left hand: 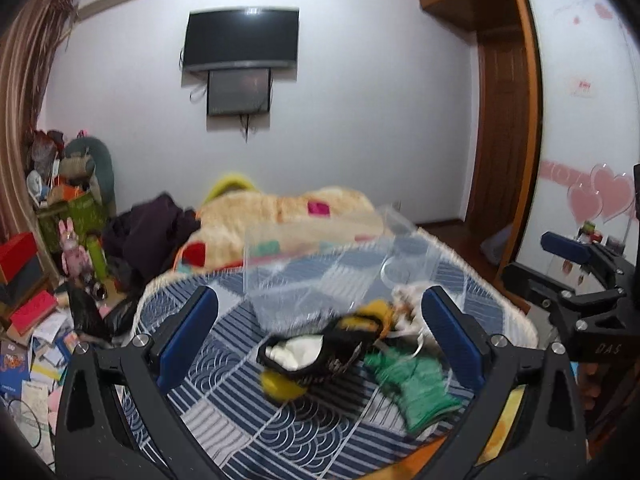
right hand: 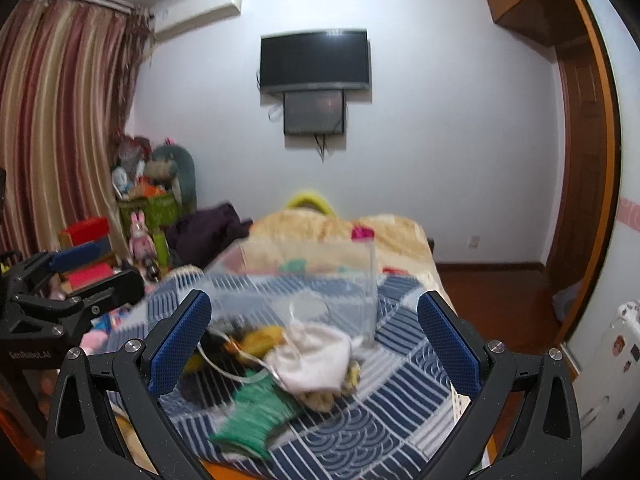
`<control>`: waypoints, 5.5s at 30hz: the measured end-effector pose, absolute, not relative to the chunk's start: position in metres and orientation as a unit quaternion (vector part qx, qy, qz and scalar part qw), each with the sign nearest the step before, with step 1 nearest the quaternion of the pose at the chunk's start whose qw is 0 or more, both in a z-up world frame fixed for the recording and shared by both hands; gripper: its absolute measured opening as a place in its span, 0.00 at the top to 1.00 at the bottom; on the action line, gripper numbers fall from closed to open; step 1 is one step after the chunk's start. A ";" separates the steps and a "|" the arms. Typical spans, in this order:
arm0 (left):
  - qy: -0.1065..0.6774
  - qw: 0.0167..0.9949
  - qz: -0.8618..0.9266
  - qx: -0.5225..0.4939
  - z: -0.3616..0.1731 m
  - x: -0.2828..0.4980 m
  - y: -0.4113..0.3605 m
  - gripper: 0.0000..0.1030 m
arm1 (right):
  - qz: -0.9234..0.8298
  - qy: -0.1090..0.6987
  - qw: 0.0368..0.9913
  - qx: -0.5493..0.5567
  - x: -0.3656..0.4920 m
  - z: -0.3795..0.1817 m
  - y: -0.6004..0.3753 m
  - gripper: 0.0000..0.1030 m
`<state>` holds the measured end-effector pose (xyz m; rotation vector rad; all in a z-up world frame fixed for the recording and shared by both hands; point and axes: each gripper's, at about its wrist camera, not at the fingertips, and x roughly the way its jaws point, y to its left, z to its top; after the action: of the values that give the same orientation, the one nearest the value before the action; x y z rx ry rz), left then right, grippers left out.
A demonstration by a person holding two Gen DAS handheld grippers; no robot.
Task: Organize soft objects
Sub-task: 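Grasp the white drawstring pouch with the right gripper while the left grasps the black strap bag, then lower the black bag and white pouch into the clear box, open both grippers, then grasp the silver mesh bag with the left gripper while the right grasps the floral scrunchie, then place the mesh bag and scrunchie into the clear box, release both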
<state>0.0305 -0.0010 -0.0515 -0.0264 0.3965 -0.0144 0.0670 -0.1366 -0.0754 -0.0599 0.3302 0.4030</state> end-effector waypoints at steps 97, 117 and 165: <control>0.356 0.932 -0.067 -0.015 -0.076 0.224 0.015 0.49 | 0.245 0.325 0.912 -0.053 0.222 -0.091 -0.085 0.63; 0.359 0.930 -0.077 0.020 -0.070 0.148 0.029 0.04 | 0.231 0.302 0.924 -0.037 0.171 -0.097 -0.121 0.24; 0.326 0.940 -0.092 -0.028 -0.065 0.116 0.039 0.50 | 0.257 0.274 0.927 0.022 0.152 -0.083 -0.140 0.83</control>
<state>0.1162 0.0392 -0.0646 -0.0579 0.6654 -0.1871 0.1520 -0.1399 -0.0833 0.0456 0.5617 0.5261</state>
